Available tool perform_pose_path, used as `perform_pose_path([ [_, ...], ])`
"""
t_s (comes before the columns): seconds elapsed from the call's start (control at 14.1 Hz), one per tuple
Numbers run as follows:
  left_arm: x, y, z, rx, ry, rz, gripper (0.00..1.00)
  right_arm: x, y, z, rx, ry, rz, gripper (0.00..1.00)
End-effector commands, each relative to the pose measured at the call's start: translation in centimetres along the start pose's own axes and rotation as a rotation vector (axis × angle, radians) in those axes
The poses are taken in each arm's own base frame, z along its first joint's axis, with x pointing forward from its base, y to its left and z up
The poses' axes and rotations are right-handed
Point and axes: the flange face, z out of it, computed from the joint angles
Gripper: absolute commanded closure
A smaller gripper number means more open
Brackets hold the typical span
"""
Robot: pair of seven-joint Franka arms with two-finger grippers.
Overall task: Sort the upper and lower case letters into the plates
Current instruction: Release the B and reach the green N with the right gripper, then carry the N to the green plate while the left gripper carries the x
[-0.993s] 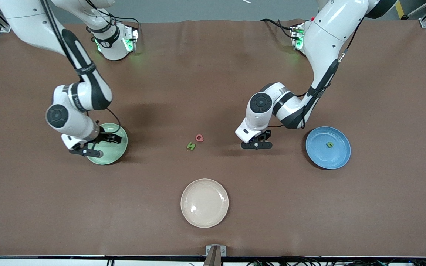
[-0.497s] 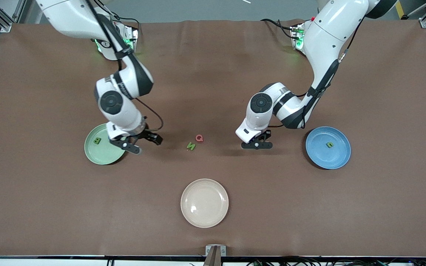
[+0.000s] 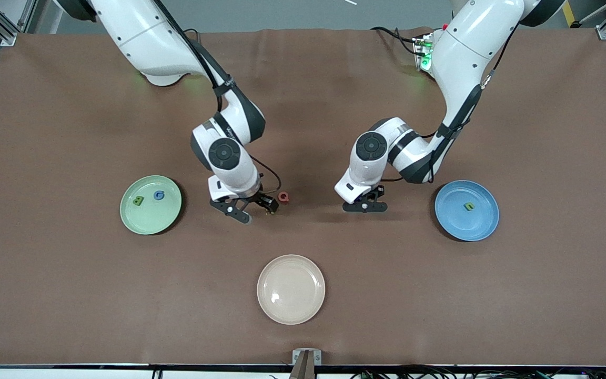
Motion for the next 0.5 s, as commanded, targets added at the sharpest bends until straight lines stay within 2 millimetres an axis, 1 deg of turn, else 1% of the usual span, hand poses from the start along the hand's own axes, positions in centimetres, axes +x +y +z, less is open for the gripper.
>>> perform_pose_path([
  [0.0, -0.2, -0.3, -0.1, 0.002, 0.005, -0.011, 0.78, 0.0, -0.9, 1.0, 0.019, 0.020, 0.010, 0.05],
  [0.14, -0.2, -0.2, -0.3, 0.000, 0.008, -0.010, 0.84, -0.9, -1.1, 1.9, 0.011, 0.015, -0.002, 0.13],
  [0.35, 0.1, -0.4, -0.6, -0.001, 0.012, -0.005, 0.85, -0.9, -1.1, 2.3, 0.006, 0.015, -0.004, 0.26],
  [0.43, 0.4, -0.6, -1.0, -0.004, 0.020, -0.005, 0.85, -0.8, -1.1, 2.3, 0.005, 0.016, -0.002, 0.29],
])
